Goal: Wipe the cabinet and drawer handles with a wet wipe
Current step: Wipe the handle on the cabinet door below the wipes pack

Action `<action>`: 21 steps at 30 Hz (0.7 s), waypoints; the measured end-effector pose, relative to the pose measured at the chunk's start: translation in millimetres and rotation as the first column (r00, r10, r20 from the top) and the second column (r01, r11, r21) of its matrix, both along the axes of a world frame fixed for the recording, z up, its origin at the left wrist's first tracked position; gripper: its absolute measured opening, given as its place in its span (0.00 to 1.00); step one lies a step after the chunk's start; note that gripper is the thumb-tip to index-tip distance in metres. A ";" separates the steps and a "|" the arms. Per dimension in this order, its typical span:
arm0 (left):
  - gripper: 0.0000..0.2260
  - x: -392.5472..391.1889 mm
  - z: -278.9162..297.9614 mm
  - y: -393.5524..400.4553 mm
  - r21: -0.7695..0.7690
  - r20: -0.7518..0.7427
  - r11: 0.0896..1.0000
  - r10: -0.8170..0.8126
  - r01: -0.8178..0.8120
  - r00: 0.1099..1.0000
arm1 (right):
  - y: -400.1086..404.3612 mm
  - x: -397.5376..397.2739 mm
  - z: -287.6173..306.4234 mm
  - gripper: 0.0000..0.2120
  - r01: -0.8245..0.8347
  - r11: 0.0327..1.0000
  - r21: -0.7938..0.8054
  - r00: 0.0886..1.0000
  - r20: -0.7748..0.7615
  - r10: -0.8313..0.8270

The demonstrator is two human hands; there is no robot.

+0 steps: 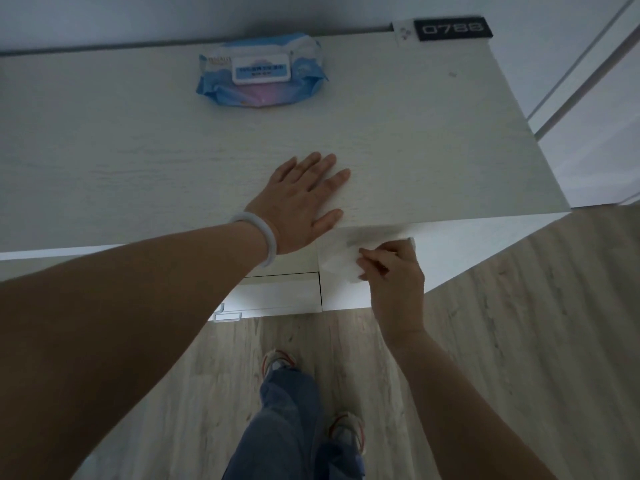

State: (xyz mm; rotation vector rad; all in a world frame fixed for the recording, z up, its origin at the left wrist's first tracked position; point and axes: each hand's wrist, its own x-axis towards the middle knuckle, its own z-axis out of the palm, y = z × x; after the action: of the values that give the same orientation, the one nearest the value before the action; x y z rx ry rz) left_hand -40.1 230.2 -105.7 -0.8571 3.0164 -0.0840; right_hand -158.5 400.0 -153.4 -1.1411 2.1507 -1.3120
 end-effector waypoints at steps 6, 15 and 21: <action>0.31 0.3 -0.1 0.0 -0.001 -0.011 1.000 -0.001 0.001 1.000 | 8.4 -40.6 3.5 0.05 0.149 0.988 0.046 0.981 -0.136 -0.141; 0.30 0.2 -1.0 0.3 -0.002 -0.025 1.000 -0.003 0.003 1.000 | 3.1 -33.1 10.5 0.05 0.149 0.989 0.002 0.982 -0.118 -0.148; 0.30 0.2 -2.3 -0.9 -0.008 -0.020 1.000 -0.004 0.004 1.000 | -0.4 -25.6 16.5 0.04 0.074 0.996 0.054 0.963 -0.265 -0.057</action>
State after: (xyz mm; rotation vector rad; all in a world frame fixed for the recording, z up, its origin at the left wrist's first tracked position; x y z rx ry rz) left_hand -39.9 229.3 -108.0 -0.8580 3.0381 -0.0879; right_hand -184.1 399.5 -136.9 -1.2911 2.4196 -1.1644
